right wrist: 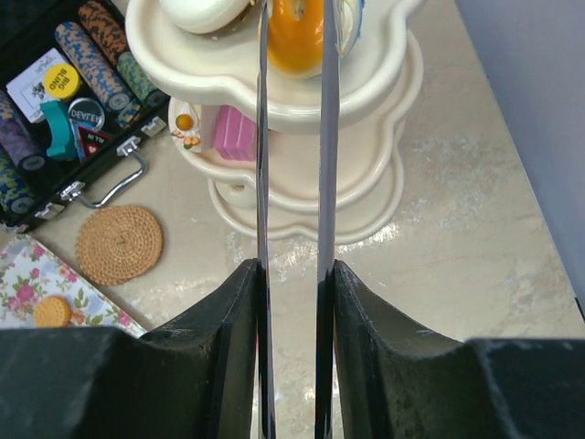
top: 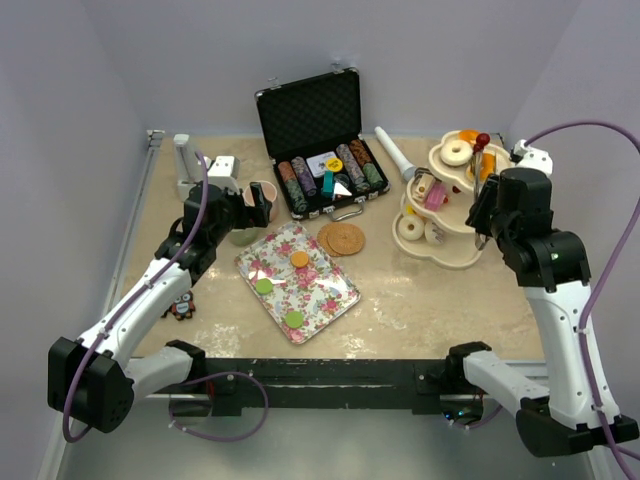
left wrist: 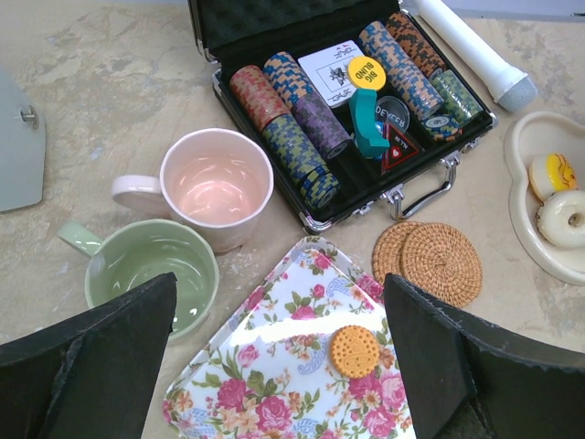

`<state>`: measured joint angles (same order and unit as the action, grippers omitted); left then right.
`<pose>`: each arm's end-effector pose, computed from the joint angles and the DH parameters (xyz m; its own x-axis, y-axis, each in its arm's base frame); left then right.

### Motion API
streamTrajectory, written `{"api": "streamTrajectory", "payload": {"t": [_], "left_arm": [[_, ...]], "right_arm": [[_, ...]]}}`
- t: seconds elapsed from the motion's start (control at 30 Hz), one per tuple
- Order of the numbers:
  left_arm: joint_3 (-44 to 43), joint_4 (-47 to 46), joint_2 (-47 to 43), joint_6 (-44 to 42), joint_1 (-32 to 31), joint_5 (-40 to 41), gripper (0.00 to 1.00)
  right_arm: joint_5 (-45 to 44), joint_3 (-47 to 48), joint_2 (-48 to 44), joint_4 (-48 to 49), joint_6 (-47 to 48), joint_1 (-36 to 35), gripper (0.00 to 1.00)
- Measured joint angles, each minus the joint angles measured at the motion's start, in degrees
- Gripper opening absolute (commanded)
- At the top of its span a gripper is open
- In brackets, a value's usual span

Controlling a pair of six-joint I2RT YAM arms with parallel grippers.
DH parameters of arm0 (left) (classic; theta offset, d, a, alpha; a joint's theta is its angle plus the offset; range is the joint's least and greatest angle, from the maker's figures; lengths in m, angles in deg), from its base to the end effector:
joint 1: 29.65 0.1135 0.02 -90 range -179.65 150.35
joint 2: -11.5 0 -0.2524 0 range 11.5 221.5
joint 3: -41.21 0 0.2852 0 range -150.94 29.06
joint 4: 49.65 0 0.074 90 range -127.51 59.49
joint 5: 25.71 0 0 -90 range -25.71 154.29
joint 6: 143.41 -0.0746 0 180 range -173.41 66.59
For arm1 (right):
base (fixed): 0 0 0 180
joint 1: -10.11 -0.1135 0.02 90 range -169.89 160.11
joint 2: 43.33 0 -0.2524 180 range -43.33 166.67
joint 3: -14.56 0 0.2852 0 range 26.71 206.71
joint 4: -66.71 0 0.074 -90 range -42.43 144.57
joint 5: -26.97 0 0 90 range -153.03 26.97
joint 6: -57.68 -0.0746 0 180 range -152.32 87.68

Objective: Serve the afternoon tea

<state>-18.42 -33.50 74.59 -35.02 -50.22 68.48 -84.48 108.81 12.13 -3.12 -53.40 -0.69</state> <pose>0.3111 -0.1109 0.2716 -0.3884 -0.1903 -0.9016 0.1722 0.9462 -0.2739 0.2233 0.0148 0.4261 -0.4246 0.2598 -0.8673 0.3066 0.9426 0.1322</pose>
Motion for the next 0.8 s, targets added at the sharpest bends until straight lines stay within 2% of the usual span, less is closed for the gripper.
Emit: {"api": "streamTrajectory", "payload": {"t": [0.07, 0.23, 0.37, 0.57, 0.8], "left_arm": [[0.0, -0.02, 0.0, 0.04, 0.0, 0.02, 1.0], [0.0, 0.0, 0.0, 0.04, 0.0, 0.04, 1.0], [0.0, 0.0, 0.0, 0.04, 0.0, 0.04, 1.0], [0.0, 0.0, 0.0, 0.04, 0.0, 0.04, 1.0], [0.0, 0.0, 0.0, 0.02, 0.0, 0.11, 1.0]], "right_arm": [[0.44, -1.09, 0.09, -0.15, -0.07, 0.0, 0.2], [0.42, -1.33, 0.26, -0.09, -0.37, 0.0, 0.41], [0.28, -1.29, 0.28, -0.11, -0.48, 0.0, 0.49], [-0.07, 0.79, 0.55, -0.48, -0.46, 0.0, 0.56], [-0.09, 4.92, 0.9, -0.61, -0.31, 0.0, 0.56]]}}
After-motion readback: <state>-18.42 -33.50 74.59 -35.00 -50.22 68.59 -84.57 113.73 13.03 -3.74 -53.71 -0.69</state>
